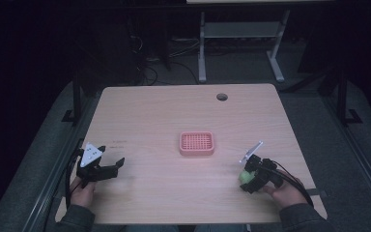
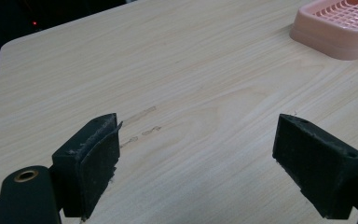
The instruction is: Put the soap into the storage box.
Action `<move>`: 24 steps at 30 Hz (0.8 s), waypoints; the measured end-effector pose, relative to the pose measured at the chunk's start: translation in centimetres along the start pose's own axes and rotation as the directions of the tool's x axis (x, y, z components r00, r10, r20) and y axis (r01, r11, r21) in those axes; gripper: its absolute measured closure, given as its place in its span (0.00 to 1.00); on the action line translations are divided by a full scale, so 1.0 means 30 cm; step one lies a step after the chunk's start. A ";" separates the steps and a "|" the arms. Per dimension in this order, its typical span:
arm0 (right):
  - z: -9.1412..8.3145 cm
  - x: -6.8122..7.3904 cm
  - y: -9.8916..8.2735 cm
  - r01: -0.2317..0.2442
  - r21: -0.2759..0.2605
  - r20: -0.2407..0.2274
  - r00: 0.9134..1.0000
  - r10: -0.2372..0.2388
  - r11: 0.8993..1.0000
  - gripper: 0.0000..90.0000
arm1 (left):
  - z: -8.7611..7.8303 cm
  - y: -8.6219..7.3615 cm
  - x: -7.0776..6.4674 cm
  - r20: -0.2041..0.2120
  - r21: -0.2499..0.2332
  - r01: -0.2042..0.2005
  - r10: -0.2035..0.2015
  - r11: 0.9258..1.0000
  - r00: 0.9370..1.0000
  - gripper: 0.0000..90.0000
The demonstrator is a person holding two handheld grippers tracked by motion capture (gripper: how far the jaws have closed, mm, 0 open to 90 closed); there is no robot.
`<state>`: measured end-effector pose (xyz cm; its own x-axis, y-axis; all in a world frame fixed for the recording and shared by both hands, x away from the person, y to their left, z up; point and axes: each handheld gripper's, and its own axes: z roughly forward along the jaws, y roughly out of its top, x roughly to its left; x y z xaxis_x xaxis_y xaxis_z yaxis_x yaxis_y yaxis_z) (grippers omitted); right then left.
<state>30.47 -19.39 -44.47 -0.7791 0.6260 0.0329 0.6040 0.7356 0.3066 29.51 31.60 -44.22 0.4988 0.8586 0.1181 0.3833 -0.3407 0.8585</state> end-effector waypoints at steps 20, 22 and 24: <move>-0.018 0.013 0.013 0.022 -0.014 0.009 1.000 -0.022 1.000 0.29 | -0.001 0.000 0.001 -0.002 -0.002 -0.002 0.002 1.000 1.000 0.16; -0.027 0.015 0.021 0.031 -0.016 0.014 0.999 -0.031 0.999 0.29 | -0.001 0.000 0.001 -0.001 -0.006 0.000 0.000 1.000 1.000 0.16; -0.036 0.017 0.032 0.039 -0.022 0.016 0.999 -0.038 0.999 0.29 | -0.001 0.000 0.001 -0.002 -0.004 0.001 -0.001 1.000 1.000 0.16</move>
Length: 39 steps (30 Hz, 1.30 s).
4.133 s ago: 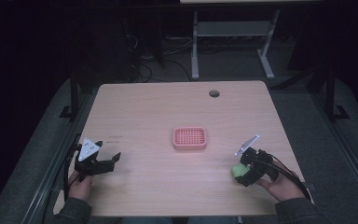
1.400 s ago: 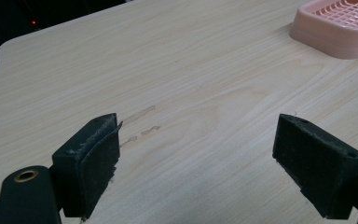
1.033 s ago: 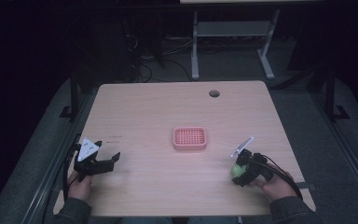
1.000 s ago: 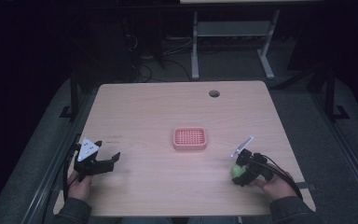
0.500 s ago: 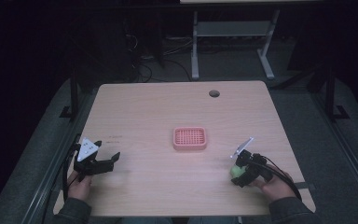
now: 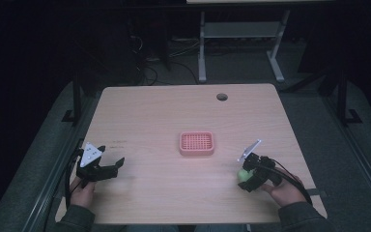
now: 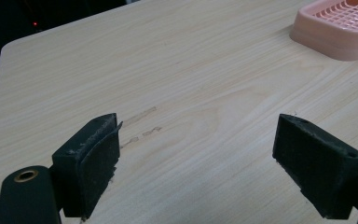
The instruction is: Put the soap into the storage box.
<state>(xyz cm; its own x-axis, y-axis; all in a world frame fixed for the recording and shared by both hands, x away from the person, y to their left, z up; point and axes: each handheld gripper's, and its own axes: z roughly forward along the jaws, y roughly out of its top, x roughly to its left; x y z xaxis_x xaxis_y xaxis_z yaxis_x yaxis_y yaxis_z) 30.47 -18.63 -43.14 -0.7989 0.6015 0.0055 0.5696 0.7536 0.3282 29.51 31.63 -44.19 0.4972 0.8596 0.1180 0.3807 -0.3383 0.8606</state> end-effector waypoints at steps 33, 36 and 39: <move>-0.088 -0.042 0.330 0.118 -0.014 -0.021 0.993 -0.118 0.993 0.29 | -0.004 0.003 0.000 0.004 -0.005 0.011 -0.011 1.000 1.000 0.16; -0.088 -0.048 0.347 0.115 -0.010 -0.031 0.993 -0.115 0.993 0.29 | -0.003 0.003 0.000 0.005 -0.003 0.011 -0.011 1.000 1.000 0.16; -0.091 -0.053 0.364 0.118 -0.005 -0.031 0.992 -0.118 0.993 0.29 | -0.002 0.003 -0.001 0.007 -0.003 0.011 -0.011 1.000 1.000 0.16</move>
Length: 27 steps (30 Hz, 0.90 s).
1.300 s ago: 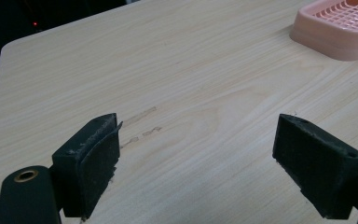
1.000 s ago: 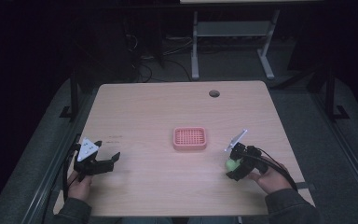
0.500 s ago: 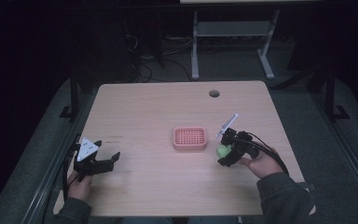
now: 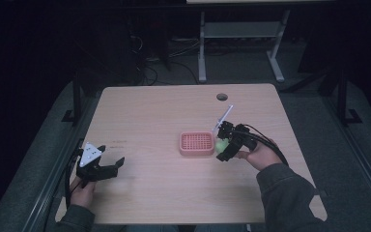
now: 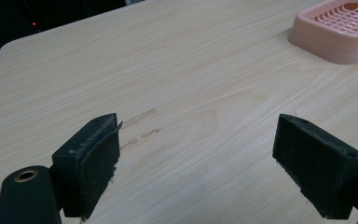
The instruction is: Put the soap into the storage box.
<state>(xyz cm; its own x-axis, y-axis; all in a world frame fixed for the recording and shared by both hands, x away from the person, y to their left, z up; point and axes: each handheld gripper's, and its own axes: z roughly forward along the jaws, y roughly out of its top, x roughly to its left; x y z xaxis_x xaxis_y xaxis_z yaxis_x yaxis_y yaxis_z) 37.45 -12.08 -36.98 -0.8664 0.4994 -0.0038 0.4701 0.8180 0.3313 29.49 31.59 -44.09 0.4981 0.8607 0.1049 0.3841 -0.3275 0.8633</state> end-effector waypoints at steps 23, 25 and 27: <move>-0.038 -0.009 0.132 0.051 -0.016 0.004 0.999 -0.051 0.999 0.29 | 0.000 0.001 0.002 -0.002 0.000 0.007 -0.007 1.000 1.000 0.16; -0.037 -0.014 0.147 0.055 -0.014 0.003 0.998 -0.055 0.998 0.29 | 0.000 0.001 0.002 -0.001 0.000 0.006 -0.006 1.000 1.000 0.16; -0.036 -0.016 0.156 0.057 -0.010 0.001 0.998 -0.057 0.998 0.29 | 0.001 0.001 0.002 -0.002 0.000 0.007 -0.007 1.000 1.000 0.16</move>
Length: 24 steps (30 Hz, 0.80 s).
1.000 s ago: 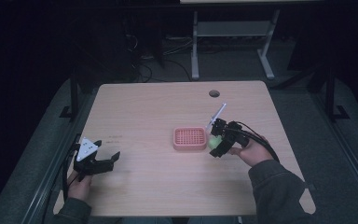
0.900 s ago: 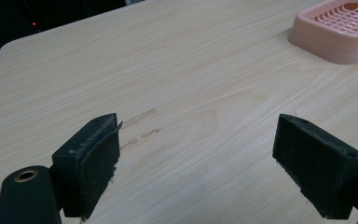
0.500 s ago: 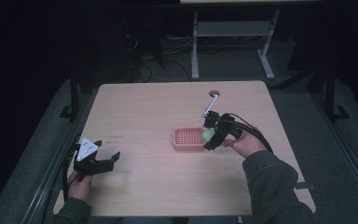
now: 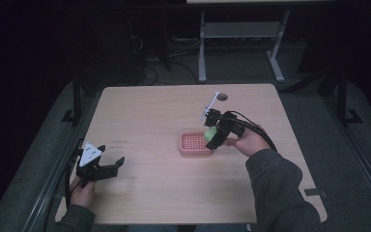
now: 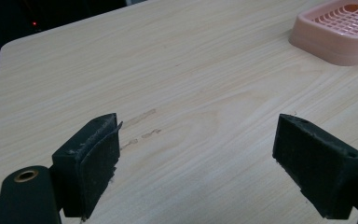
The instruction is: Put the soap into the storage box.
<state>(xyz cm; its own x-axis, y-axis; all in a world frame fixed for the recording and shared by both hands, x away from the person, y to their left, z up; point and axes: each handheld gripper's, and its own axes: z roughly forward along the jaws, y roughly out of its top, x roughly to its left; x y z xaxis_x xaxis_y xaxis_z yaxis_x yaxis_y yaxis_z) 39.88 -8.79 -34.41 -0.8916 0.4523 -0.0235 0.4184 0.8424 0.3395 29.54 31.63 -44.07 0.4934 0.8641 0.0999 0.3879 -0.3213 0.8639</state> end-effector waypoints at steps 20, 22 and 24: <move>0.024 -0.034 0.083 0.014 0.005 -0.007 1.000 -0.014 1.000 0.29 | 0.002 0.002 0.000 -0.003 -0.005 0.002 -0.002 1.000 1.000 0.16; 0.041 -0.040 0.092 0.015 0.011 -0.007 1.000 -0.015 1.000 0.29 | 0.002 0.002 -0.001 -0.001 -0.004 0.002 -0.002 1.000 1.000 0.16; 0.055 -0.043 0.099 0.010 0.017 -0.007 1.000 -0.010 1.000 0.29 | 0.002 0.002 -0.001 0.003 -0.004 0.001 -0.001 1.000 1.000 0.16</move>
<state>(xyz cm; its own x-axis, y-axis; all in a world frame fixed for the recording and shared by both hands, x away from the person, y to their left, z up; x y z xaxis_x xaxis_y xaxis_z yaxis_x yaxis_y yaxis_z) 42.56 -6.39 -34.92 -0.8970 0.4416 -0.0201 0.4122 0.8519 0.3230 29.59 31.55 -44.07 0.4948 0.8635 0.0974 0.3854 -0.3185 0.8660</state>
